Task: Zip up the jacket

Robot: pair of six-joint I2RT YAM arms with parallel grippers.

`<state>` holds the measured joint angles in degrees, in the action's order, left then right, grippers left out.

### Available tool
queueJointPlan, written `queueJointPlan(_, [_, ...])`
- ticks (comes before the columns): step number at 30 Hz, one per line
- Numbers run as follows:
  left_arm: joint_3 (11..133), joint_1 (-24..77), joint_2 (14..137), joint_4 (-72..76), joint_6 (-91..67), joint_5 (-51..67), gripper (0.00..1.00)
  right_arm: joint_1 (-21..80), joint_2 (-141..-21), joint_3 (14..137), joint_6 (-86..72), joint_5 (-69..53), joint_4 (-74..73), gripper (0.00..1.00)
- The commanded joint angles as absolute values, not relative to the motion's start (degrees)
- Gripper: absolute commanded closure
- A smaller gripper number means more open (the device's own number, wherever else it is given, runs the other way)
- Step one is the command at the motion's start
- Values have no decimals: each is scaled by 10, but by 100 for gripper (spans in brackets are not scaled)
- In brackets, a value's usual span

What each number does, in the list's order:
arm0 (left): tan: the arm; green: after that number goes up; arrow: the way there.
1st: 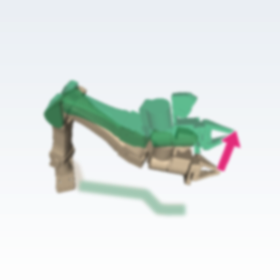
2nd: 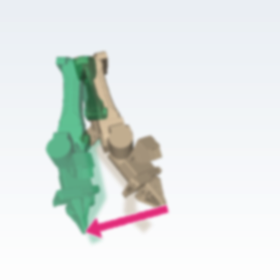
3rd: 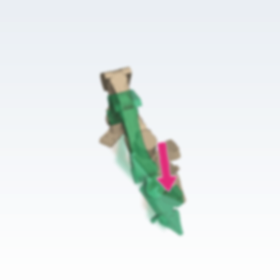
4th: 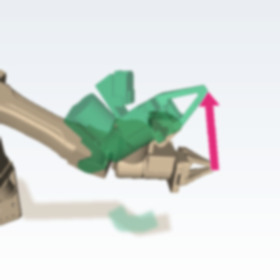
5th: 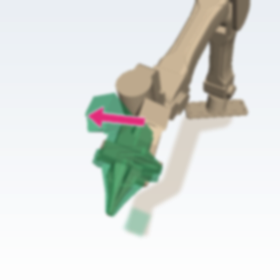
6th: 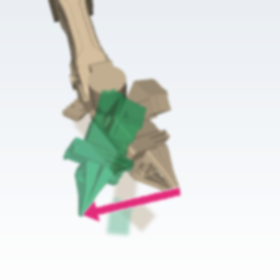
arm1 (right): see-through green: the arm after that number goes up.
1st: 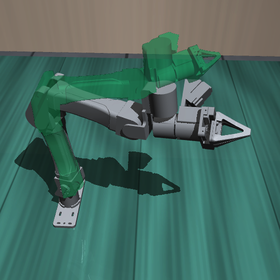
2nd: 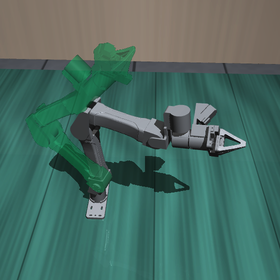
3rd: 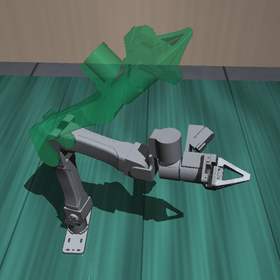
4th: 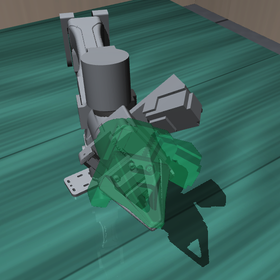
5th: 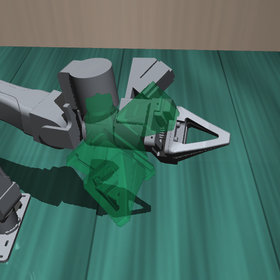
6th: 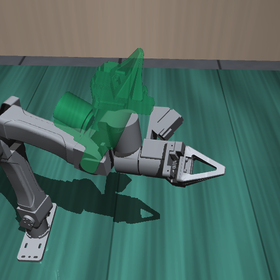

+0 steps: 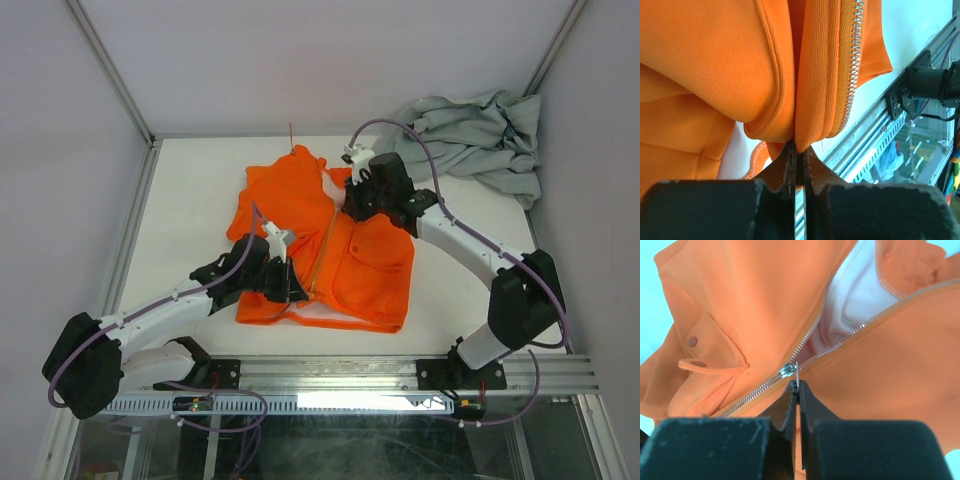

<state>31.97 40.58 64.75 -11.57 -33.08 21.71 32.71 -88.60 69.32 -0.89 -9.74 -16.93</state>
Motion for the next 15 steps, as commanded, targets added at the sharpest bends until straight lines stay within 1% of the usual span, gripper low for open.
queueJointPlan(1, [316,414,599,-205,-326,184,93,329,-877,705,-20,-120,-108,100])
queueJointPlan(3, [334,414,585,-205,-332,164,81,337,-861,683,-23,-128,-105,100])
queueJointPlan(5, [361,413,575,-204,-332,134,63,344,-842,660,-26,-136,-103,100])
queueJointPlan(9, [417,400,581,-177,-323,84,41,357,-801,631,-27,-152,-98,100])
queueJointPlan(12, [445,393,614,-106,-313,79,36,364,-779,622,-26,-163,-101,100])
queueJointPlan(15, [482,390,679,-60,-309,82,34,369,-764,618,-26,-168,-103,100])
